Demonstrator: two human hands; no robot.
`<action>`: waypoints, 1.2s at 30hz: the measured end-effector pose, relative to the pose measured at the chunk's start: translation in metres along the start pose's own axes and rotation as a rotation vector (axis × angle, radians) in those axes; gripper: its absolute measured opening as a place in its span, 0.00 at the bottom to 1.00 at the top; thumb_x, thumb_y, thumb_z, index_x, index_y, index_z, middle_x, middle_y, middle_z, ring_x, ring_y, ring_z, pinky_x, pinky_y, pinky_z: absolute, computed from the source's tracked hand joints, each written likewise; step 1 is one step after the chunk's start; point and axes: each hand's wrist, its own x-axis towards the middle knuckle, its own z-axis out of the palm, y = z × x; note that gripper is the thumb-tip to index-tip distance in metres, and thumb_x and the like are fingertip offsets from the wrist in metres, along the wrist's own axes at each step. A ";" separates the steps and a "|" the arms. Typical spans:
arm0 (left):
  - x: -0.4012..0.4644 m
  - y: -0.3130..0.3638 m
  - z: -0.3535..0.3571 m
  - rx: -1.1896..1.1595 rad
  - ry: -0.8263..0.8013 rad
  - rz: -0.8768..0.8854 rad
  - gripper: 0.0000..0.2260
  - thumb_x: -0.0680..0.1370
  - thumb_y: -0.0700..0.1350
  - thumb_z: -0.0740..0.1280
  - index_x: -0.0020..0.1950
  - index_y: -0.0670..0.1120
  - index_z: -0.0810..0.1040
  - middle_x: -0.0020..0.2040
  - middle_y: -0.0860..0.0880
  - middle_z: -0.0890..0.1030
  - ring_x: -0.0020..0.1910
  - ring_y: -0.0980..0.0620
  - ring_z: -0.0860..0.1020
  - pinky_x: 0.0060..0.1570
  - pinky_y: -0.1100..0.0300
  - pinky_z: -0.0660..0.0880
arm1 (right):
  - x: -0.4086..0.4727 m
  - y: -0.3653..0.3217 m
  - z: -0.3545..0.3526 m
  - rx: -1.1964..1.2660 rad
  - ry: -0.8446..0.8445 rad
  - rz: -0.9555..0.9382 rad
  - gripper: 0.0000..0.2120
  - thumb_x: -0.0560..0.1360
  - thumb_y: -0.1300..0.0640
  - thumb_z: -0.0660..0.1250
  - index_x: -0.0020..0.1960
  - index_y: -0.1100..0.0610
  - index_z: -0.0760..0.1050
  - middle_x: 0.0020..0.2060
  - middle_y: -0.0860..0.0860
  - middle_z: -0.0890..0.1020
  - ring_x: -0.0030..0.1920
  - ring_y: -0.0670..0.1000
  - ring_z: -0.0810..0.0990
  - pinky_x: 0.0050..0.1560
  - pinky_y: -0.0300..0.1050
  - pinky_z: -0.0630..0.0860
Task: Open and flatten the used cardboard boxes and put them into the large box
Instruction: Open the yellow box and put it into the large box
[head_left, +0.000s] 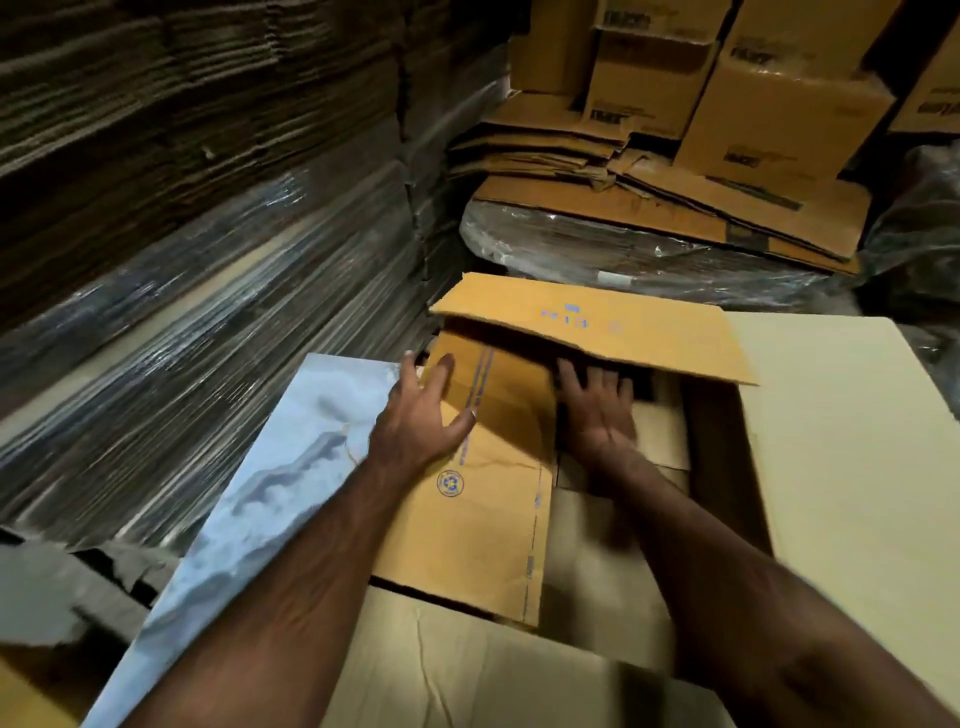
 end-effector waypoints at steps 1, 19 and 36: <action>0.002 0.000 0.001 0.010 -0.006 -0.006 0.34 0.76 0.63 0.65 0.79 0.57 0.57 0.79 0.42 0.54 0.70 0.36 0.68 0.62 0.44 0.72 | 0.015 -0.002 -0.001 -0.019 0.107 -0.014 0.42 0.69 0.49 0.73 0.78 0.51 0.58 0.66 0.62 0.70 0.64 0.64 0.68 0.68 0.65 0.65; 0.009 0.000 0.007 0.127 0.005 -0.023 0.33 0.78 0.64 0.61 0.79 0.56 0.54 0.73 0.48 0.64 0.65 0.41 0.73 0.57 0.47 0.73 | 0.155 0.034 -0.034 -0.042 -0.201 0.044 0.42 0.73 0.34 0.62 0.78 0.51 0.51 0.76 0.54 0.60 0.76 0.61 0.58 0.69 0.79 0.47; -0.061 0.013 0.004 -0.153 0.043 -0.018 0.32 0.78 0.59 0.62 0.79 0.47 0.59 0.79 0.44 0.57 0.74 0.43 0.63 0.66 0.48 0.67 | -0.138 -0.026 -0.005 1.053 -0.253 0.470 0.35 0.77 0.31 0.52 0.67 0.60 0.70 0.61 0.59 0.78 0.62 0.62 0.77 0.63 0.57 0.74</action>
